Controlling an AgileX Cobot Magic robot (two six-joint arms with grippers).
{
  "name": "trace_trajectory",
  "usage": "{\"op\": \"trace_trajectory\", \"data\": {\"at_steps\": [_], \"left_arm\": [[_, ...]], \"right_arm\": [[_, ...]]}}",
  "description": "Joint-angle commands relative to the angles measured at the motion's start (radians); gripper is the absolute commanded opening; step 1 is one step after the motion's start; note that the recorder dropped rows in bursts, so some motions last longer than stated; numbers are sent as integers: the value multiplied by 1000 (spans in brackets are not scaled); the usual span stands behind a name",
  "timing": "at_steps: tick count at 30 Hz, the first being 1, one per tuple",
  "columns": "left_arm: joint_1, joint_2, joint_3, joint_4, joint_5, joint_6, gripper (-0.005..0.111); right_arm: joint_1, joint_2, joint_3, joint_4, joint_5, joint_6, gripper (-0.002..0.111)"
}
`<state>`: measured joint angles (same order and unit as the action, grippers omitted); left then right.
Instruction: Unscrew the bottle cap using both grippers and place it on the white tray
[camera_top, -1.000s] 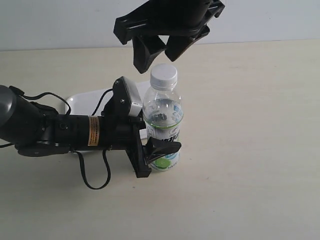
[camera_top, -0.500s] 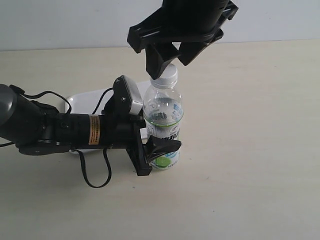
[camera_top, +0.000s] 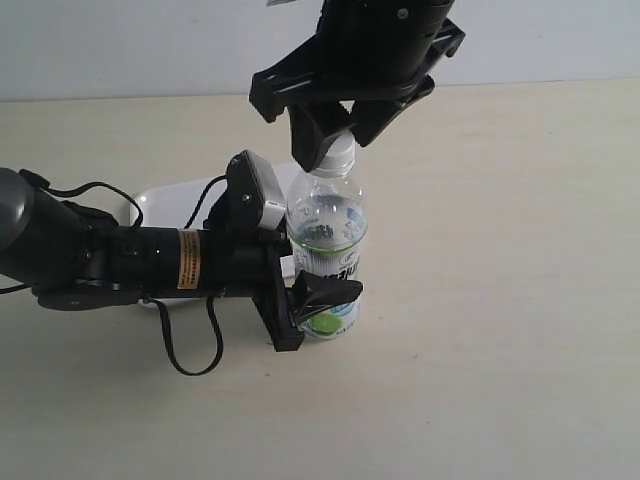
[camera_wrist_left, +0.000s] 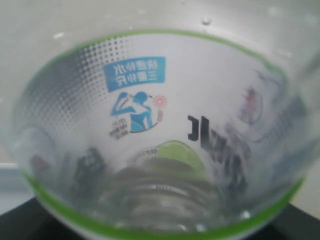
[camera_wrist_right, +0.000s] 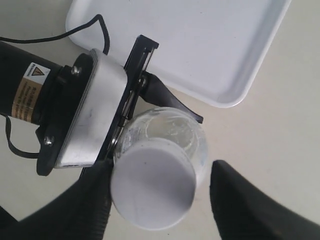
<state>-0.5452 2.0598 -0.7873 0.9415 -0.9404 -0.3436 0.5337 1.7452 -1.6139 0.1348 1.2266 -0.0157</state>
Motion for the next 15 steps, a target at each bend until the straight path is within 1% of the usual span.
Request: {"op": "trace_trajectory", "data": {"at_steps": [1,3,4,5,6,8,9,12,15], "left_arm": [[2,-13,-3,-6,20,-5,0],[2,-13,-3,-6,20,-5,0],[2,-13,-3,-6,20,-5,0],[2,-13,-3,-6,20,-5,0],[2,-13,-3,-6,20,-5,0],[2,-13,-3,-6,20,-5,0],[2,-13,-3,-6,20,-5,0],[2,-13,-3,-6,20,-5,0],[2,-13,-3,-6,20,-5,0]], "right_arm": [[2,-2,2,-4,-6,0,52],[2,-2,2,-4,-6,0,46],[2,-2,2,-4,-6,0,35],[2,-2,2,-4,-6,-11,29],[2,-2,2,-4,-6,-48,14],[2,-2,2,11,-6,-132,0],[2,-2,2,20,-6,-160,0],[2,-2,2,47,-6,-354,0],[2,-2,2,45,-6,-629,0]]}}
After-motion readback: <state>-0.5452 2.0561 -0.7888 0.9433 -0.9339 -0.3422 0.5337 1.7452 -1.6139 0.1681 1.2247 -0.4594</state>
